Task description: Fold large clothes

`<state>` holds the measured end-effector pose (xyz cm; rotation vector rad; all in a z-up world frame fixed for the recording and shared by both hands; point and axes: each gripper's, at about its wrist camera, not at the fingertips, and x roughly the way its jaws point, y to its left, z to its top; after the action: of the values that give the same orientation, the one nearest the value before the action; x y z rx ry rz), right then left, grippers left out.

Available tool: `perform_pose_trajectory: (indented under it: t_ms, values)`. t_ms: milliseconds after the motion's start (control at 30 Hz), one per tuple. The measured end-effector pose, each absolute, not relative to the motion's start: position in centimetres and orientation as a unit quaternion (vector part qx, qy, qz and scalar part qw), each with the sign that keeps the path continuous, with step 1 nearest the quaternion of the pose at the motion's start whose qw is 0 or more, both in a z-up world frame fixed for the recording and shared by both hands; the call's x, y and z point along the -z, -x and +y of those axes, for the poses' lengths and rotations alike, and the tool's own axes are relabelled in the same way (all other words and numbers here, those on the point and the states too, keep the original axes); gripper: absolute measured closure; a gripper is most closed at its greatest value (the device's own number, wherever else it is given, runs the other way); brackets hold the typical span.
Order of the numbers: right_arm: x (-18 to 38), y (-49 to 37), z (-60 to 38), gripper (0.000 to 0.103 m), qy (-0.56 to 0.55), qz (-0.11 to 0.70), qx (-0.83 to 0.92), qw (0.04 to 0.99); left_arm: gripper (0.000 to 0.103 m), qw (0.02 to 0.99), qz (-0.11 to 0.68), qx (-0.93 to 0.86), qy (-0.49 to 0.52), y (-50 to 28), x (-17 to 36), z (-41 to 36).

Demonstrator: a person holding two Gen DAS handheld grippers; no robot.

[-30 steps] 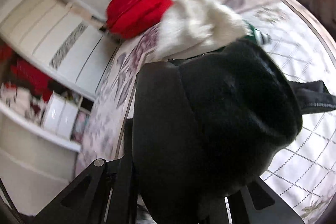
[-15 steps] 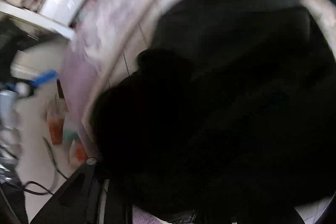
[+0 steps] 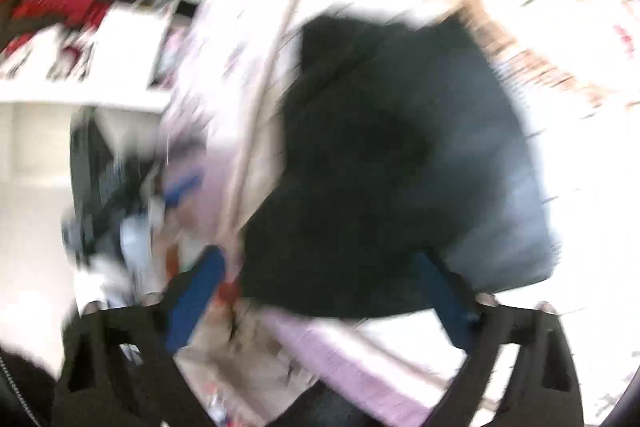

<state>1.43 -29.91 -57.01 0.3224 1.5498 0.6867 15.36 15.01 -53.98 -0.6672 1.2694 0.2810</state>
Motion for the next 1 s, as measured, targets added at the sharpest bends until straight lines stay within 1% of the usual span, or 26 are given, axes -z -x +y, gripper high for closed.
perform_pose_trajectory:
  t_ms: [33,67,100,200,300,333,367,400,467,500,533,567,633,700,733,767,800,867,900,967,1000]
  values:
    - [57.1,-2.4,-29.8,0.038,-0.135,0.683,-0.291,0.656,0.001,0.739,0.594,-0.135,0.286,-15.1,55.3,14.2]
    - [57.4,-4.0,-29.6,0.047,-0.114,0.685,-0.27,0.667,0.001,0.733,0.611,-0.145,0.264,-14.6,56.9,13.4]
    - [57.7,-5.1,-29.1,0.059,-0.103,0.683,-0.263,0.674,0.001,0.728,0.622,-0.155,0.244,-14.1,58.0,12.9]
    - [59.4,-8.4,-26.1,0.062,-0.064,0.68,-0.256,0.685,0.0,0.735,0.621,-0.165,0.216,-12.4,59.5,11.9]
    - [62.4,-10.5,-22.1,0.062,-0.009,0.699,-0.247,0.671,0.0,0.732,0.619,-0.17,0.227,-12.0,60.0,12.5]
    - [63.9,-10.5,-20.4,0.061,0.025,0.706,-0.238,0.667,0.0,0.729,0.622,-0.172,0.229,-12.1,60.2,12.8]
    - [65.0,-12.1,-20.6,0.06,0.038,0.708,-0.236,0.665,0.0,0.726,0.623,-0.172,0.236,-12.3,60.3,13.1]
    - [65.2,-12.4,-19.9,0.058,0.048,0.709,-0.236,0.663,0.0,0.723,0.624,-0.172,0.241,-12.4,60.3,13.4]
    - [64.2,-13.3,-20.3,0.05,0.033,0.718,-0.252,0.648,0.0,0.72,0.625,-0.171,0.249,-12.7,59.8,13.8]
    - [63.4,-14.0,-21.3,0.039,-0.006,0.722,-0.281,0.633,0.0,0.722,0.621,-0.169,0.254,-12.8,59.3,14.0]
    - [62.7,-14.4,-22.9,0.034,-0.05,0.72,-0.305,0.622,0.0,0.725,0.614,-0.166,0.263,-12.9,58.6,14.2]
    - [62.4,-14.6,-24.4,0.031,-0.07,0.717,-0.311,0.62,0.0,0.728,0.607,-0.162,0.273,-12.9,57.9,14.4]
    - [62.6,-14.8,-28.1,0.009,-0.072,0.715,-0.292,0.631,0.0,0.732,0.595,-0.158,0.293,-13.0,56.8,14.8]
    - [65.0,-14.6,-30.3,0.008,-0.072,0.73,-0.28,0.619,0.0,0.733,0.588,-0.155,0.304,-13.2,56.1,14.8]
    - [67.2,-14.3,-31.3,0.008,-0.084,0.748,-0.287,0.593,0.0,0.732,0.587,-0.154,0.308,-13.4,55.9,14.7]
    - [69.8,-13.7,-31.9,0.008,-0.109,0.768,-0.303,0.554,0.0,0.732,0.587,-0.152,0.311,-13.5,55.9,14.6]
    - [71.6,-13.7,-32.5,0.008,-0.156,0.772,-0.329,0.521,0.0,0.732,0.586,-0.148,0.315,-13.7,55.8,14.4]
    - [73.5,-13.0,-32.6,0.008,-0.227,0.757,-0.36,0.495,0.0,0.731,0.587,-0.147,0.316,-14.0,55.6,13.9]
    - [73.4,-12.6,-32.3,0.008,-0.229,0.747,-0.365,0.507,0.0,0.732,0.586,-0.146,0.315,-14.1,55.5,13.5]
    - [72.7,-11.7,-32.1,0.018,-0.228,0.729,-0.353,0.54,0.0,0.736,0.584,-0.15,0.307,-14.3,54.8,13.0]
    - [72.2,-11.3,-32.4,0.028,-0.243,0.724,-0.335,0.553,0.0,0.737,0.584,-0.152,0.304,-14.3,55.1,13.1]
